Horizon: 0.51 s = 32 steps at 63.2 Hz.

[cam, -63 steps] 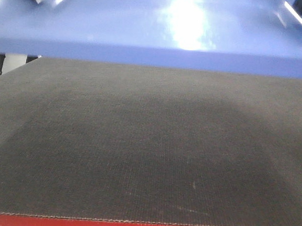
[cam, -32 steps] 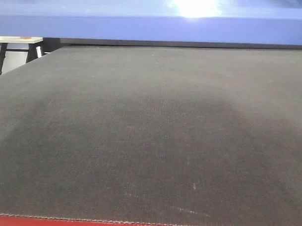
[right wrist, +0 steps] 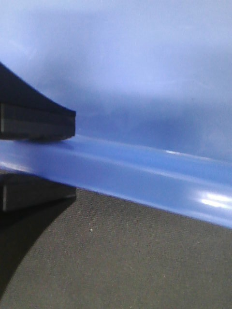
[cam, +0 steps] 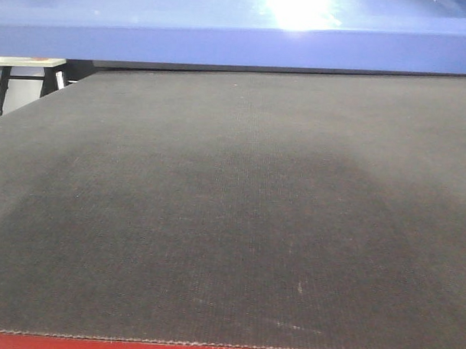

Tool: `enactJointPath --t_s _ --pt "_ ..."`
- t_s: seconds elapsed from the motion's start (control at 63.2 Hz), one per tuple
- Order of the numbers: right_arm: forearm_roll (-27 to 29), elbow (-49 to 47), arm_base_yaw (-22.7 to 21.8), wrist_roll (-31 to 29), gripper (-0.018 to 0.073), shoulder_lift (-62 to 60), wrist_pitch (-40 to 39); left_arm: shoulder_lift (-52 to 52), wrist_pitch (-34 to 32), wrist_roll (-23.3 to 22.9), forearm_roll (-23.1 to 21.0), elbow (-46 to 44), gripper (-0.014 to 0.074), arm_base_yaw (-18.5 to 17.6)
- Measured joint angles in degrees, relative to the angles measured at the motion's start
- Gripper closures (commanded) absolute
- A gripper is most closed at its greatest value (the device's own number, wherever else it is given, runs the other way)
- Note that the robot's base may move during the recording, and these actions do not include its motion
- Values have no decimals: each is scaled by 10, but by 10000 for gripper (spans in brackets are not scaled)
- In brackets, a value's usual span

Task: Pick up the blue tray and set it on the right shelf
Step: 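Hold the tray raised with both grippers while the base backs away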

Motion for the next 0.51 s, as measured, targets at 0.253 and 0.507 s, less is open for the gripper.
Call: enactJointPath --t_s 0.253,0.507 --pt "0 0 0 0 502 0 1 0 0 0 0 0 645 0" --pt "0 0 0 0 502 0 1 0 0 0 0 0 645 0"
